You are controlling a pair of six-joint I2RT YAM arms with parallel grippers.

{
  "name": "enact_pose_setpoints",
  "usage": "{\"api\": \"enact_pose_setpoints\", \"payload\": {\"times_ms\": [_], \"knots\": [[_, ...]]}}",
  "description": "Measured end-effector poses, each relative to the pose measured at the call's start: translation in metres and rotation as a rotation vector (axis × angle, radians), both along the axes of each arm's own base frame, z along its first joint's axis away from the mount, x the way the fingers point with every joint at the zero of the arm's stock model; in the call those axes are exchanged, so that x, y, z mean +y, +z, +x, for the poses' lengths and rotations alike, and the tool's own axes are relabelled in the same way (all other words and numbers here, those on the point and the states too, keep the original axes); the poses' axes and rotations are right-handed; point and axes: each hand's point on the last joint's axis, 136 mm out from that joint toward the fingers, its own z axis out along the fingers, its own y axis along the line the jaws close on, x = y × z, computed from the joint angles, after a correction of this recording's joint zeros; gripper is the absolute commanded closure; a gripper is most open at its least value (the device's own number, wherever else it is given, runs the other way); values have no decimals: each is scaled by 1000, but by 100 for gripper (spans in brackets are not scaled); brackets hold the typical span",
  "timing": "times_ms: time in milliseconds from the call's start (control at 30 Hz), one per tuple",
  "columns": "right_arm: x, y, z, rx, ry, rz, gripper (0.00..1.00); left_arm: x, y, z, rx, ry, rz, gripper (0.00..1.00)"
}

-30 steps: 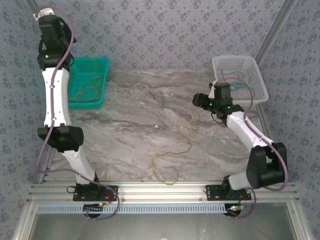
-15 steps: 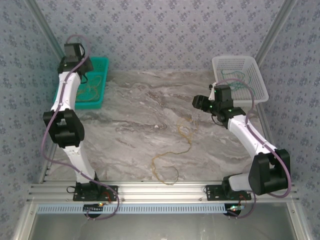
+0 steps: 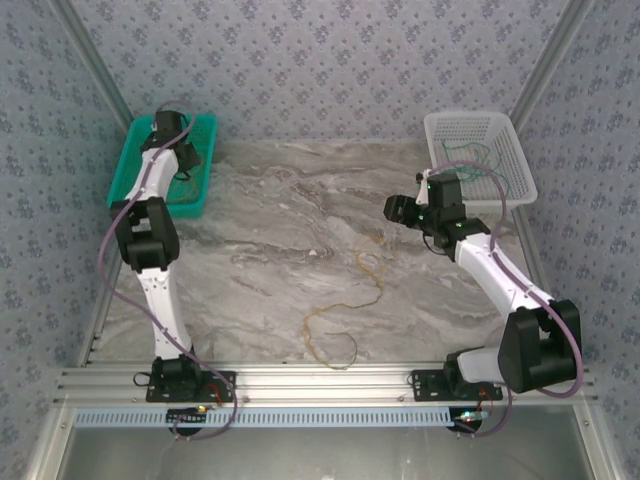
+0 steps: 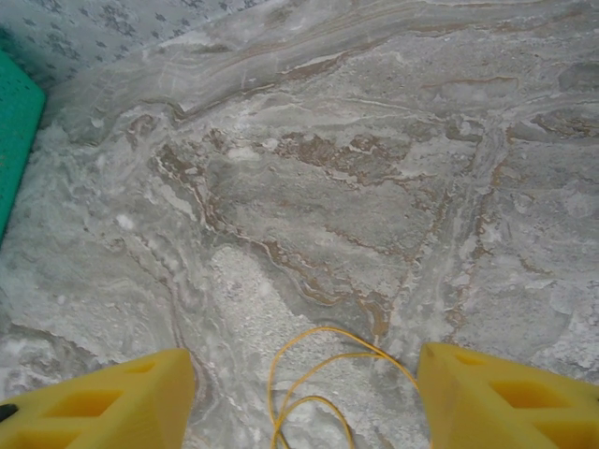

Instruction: Untangle the cables

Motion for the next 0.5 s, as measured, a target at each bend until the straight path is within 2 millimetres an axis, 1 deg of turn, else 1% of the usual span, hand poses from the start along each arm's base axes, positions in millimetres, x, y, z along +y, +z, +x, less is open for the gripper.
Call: {"api": "enact_pose_setpoints", "payload": {"times_ms": [33,67,100,133,167,200,233,300,367,433,500], "knots": [[-1,-2,-1,-2,0,-9,33,1,-6,1,11,3,0,62],[-2,-4,-2,-2,1,-22,32,1,-11,1,26,10,0,40],[-4,-7,-4,-3,0,-36,32,3,-14,3,38,17,4,27],[-5,-8,-6,-5,0,-48,32,5,-14,5,39,25,10,21],[-7,-9,-7,-9,0,-63,31,6,-11,7,38,35,20,9],[-10,-10,-8,-13,-3,-80,28,8,-6,7,37,44,33,1],[-12,-10,-8,-20,-6,-95,28,9,-2,6,35,52,45,1],[-16,-8,-9,-33,-14,-122,27,13,15,6,12,71,76,1],[-19,-7,-9,-47,-18,-142,24,11,33,2,-1,78,103,1],[-21,-6,-10,-63,-15,-158,21,5,58,-3,-32,69,114,1],[-22,-8,-11,-76,-8,-174,18,-4,89,-17,-63,47,120,1]]}}
